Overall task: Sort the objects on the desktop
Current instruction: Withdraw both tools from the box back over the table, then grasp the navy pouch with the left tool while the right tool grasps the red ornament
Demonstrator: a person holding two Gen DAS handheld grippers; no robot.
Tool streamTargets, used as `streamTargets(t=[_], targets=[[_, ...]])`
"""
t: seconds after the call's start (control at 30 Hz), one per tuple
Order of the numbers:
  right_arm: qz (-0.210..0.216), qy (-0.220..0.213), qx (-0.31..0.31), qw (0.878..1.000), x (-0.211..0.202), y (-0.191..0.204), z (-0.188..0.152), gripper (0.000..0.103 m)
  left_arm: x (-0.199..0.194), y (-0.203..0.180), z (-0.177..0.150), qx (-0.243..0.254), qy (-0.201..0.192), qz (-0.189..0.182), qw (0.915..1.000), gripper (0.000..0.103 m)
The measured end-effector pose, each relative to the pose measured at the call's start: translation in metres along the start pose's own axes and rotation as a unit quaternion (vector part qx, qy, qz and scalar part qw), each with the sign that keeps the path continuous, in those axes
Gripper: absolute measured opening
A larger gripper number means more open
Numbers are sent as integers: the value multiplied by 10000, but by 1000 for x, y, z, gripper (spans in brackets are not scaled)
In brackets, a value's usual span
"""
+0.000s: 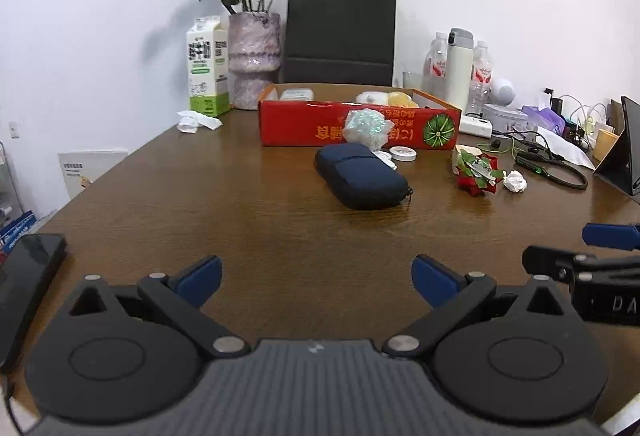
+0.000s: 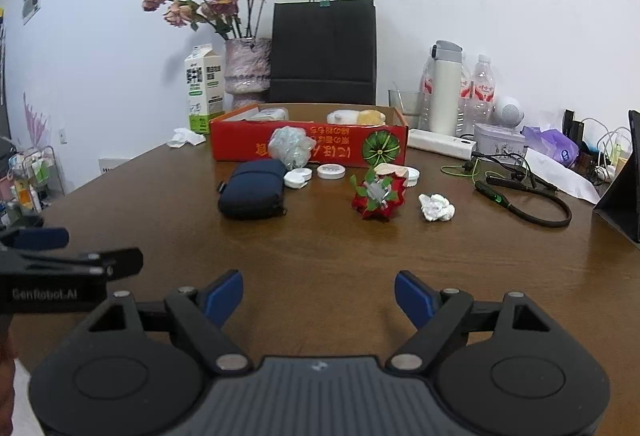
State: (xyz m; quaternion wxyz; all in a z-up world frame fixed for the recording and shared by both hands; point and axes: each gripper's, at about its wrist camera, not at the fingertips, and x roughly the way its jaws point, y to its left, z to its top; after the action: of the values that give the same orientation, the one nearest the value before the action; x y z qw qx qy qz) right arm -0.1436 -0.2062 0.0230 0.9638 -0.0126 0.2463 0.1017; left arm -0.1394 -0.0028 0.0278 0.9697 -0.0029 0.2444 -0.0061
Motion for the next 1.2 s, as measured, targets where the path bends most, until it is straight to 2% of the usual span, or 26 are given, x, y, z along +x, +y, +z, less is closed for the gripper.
streamTargets(t=[0.13, 0.3, 0.37, 0.43, 0.5, 0.57, 0.63, 0.7, 0.77, 0.9, 1.2], targets=[[-110, 10, -19, 9999, 23, -10, 15, 82, 30, -7, 17, 25, 52, -178, 9998, 103], [-421, 228, 62, 9988, 71, -30, 40, 81, 93, -22, 51, 292, 262, -560, 9977, 103], [-487, 361, 141, 9981, 93, -40, 50, 80, 120, -27, 65, 346, 327, -570, 9972, 103], [-532, 488, 291, 9970, 113, -50, 60, 76, 148, -31, 77, 221, 468, -576, 9970, 103], [-432, 593, 441, 9963, 133, -59, 68, 68, 172, -33, 88, -35, 581, -663, 9961, 103], [-386, 707, 483, 9956, 152, -62, 75, 63, 192, -36, 93, -94, 740, -578, 9955, 103], [-358, 731, 468, 9956, 164, -62, 80, 58, 206, -38, 93, -64, 888, -493, 9948, 98], [-325, 777, 454, 9954, 174, -61, 83, 46, 206, -36, 92, -88, 867, -383, 9955, 81], [-314, 800, 431, 9954, 177, -58, 83, 40, 202, -31, 90, -44, 843, -461, 9954, 75], [-172, 726, 316, 9967, 164, -47, 77, 38, 178, -20, 80, 94, 761, -474, 9959, 69], [242, 557, 208, 9979, 90, -15, 53, 38, 89, 8, 44, -199, 733, -604, 9953, 65]])
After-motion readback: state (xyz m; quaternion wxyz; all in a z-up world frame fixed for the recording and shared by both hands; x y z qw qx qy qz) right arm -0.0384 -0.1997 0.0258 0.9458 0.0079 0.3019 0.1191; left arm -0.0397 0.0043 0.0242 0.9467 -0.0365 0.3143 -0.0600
